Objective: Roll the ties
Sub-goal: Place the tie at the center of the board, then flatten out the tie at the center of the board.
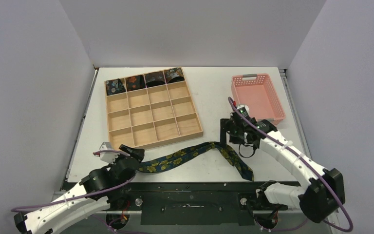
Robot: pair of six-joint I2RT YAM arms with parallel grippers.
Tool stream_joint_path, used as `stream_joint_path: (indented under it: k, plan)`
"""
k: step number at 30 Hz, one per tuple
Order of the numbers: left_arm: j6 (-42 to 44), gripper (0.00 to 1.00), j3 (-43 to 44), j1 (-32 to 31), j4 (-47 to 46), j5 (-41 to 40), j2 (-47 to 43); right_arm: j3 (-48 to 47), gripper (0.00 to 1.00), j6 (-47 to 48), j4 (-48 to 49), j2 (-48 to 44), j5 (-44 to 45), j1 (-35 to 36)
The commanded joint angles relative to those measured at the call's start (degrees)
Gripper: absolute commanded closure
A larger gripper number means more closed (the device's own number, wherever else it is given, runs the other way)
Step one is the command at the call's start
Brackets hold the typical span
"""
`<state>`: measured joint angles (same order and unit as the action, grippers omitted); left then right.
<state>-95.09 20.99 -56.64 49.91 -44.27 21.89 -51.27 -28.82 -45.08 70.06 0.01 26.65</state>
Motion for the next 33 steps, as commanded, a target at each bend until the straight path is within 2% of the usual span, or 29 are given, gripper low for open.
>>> stream_joint_path:
  k: [1,3,6,9,12,16,21,26,29,33]
  plan:
    - [4.7,0.32,7.2,0.0,5.8,-7.8,-3.9,-0.5,0.14,-6.6,-1.7,-6.4,12.1,10.1]
    - [7.7,0.26,9.2,0.0,7.1,-8.5,-5.7,2.7,0.21,-10.5,0.2,-8.8,16.3,16.9]
    - [13.1,0.25,11.4,-0.1,7.6,-7.9,-7.6,8.9,0.39,-13.9,7.8,-11.4,17.0,24.9]
    - [16.6,0.25,13.3,0.0,9.4,-7.9,-9.2,12.3,0.55,-14.9,14.8,-10.3,16.3,26.5]
    - [15.9,0.25,16.1,0.0,14.8,-10.0,-9.5,13.5,0.6,-13.4,20.6,-8.2,18.0,25.8]
    - [14.5,0.26,16.8,0.0,17.1,-9.9,-10.4,13.8,0.62,-10.4,25.2,-1.3,12.6,17.2]
    - [20.0,0.36,11.0,0.0,6.8,-4.2,-12.2,13.9,0.63,-7.1,28.5,3.5,8.6,8.9]
    - [22.5,0.43,5.4,0.0,-3.6,0.5,-9.1,12.0,0.61,-4.9,29.9,9.8,5.0,3.4]
    - [22.6,0.44,4.0,-0.1,-7.3,2.0,-5.8,11.2,0.53,-4.3,29.4,9.9,5.3,1.5]
    - [24.1,0.44,3.6,0.0,-9.9,2.8,-3.1,12.4,0.31,-5.3,26.8,-0.2,6.9,1.9]
